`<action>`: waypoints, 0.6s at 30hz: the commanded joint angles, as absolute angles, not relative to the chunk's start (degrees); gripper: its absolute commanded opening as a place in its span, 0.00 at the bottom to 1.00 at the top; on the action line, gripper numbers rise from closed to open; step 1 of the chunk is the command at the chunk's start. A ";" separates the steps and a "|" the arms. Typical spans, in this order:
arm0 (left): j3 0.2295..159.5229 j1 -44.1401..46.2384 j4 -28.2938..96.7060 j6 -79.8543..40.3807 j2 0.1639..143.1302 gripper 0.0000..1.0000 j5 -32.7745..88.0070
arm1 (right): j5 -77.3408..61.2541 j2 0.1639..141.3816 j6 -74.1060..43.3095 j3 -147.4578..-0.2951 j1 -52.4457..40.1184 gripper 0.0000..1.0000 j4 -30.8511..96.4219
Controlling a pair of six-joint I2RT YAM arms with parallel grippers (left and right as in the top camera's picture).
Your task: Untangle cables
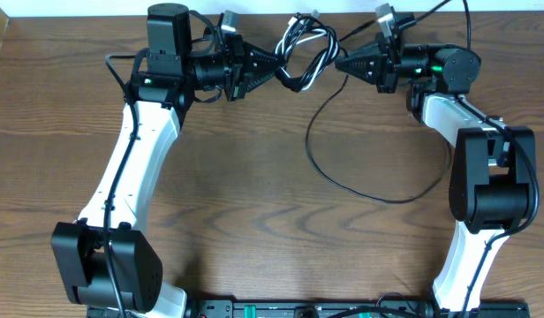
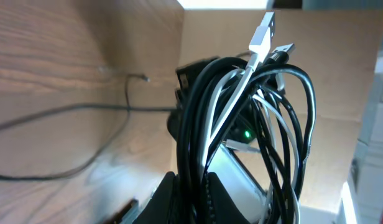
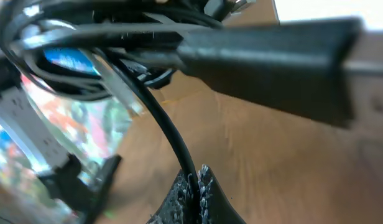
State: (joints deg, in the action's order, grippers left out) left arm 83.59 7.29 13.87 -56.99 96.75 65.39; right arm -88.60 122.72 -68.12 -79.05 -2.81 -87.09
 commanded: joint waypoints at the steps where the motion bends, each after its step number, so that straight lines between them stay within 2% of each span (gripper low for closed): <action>1: 84.71 7.29 13.61 -55.24 95.46 0.08 59.20 | -89.34 122.10 -78.61 -79.92 -2.96 0.01 -88.62; 18: 84.71 7.29 15.77 -46.33 95.46 0.07 55.70 | -89.36 122.17 -79.05 -79.92 -5.32 0.01 -88.42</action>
